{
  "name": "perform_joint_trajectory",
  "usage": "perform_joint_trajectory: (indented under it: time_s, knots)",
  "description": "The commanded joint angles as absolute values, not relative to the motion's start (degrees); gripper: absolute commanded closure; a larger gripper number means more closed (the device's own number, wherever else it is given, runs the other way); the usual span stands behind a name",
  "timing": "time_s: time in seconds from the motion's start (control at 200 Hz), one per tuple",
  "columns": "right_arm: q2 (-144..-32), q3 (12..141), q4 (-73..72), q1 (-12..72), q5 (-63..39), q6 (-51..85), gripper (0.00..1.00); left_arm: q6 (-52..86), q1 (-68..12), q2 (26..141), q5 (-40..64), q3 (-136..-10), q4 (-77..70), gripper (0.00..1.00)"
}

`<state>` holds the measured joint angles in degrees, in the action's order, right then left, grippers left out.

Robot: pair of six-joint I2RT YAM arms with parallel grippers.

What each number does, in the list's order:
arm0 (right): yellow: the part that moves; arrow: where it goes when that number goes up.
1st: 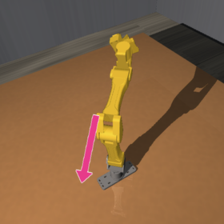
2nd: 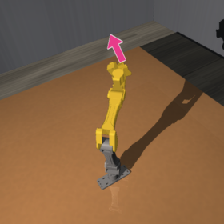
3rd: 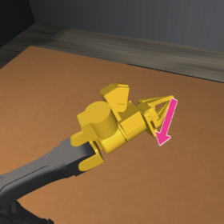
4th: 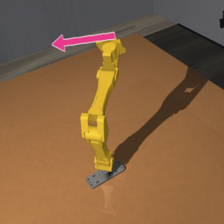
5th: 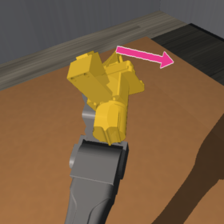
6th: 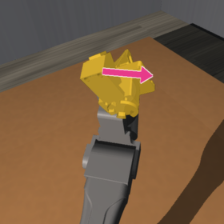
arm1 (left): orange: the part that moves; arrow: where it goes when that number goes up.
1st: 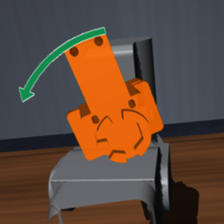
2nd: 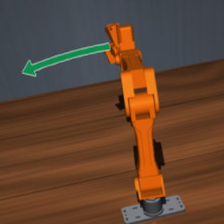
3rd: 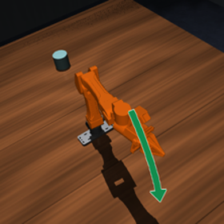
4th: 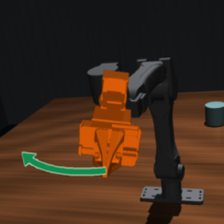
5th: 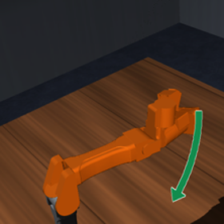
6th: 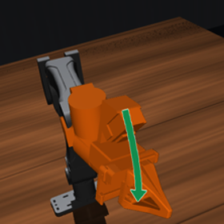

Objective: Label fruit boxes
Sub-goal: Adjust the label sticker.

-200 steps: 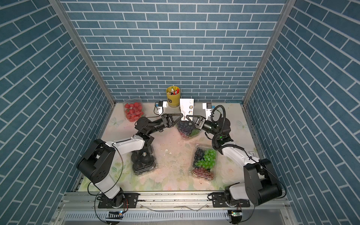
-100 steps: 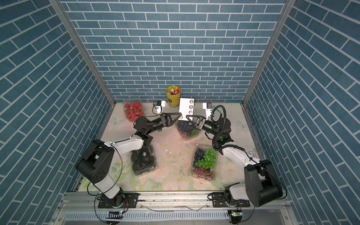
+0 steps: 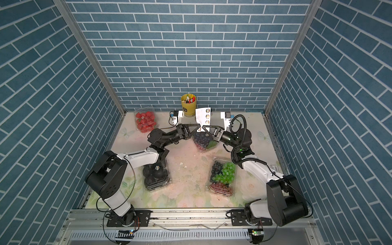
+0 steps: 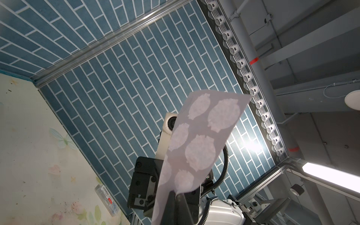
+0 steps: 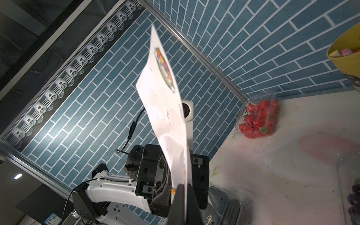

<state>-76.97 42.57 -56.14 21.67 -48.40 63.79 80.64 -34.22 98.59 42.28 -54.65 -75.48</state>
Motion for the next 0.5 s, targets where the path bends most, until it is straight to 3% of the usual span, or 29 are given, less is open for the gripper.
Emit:
perform_joint_trajectory:
  time_s: [0.0,0.195,0.255,0.31,0.495]
  knots:
    - [-77.0,42.5,-59.2,21.5,-48.0,61.9,1.0,83.0,-34.8,99.0,43.7,-56.1,-79.1,1.0]
    - [-76.2,42.5,-58.7,21.4,-48.2,62.0,1.0,80.3,-34.3,98.0,44.4,-56.1,-75.7,1.0]
    - [-75.8,42.5,-58.3,21.3,-48.3,61.9,1.0,78.9,-33.8,97.3,44.4,-55.6,-74.2,0.88]
    - [-75.5,42.5,-58.0,21.2,-48.3,61.8,1.0,77.1,-33.4,96.5,44.3,-54.9,-72.5,0.85]
    - [-75.0,42.3,-57.5,21.1,-48.3,61.6,1.0,73.2,-33.1,94.2,44.4,-54.0,-67.7,0.89]
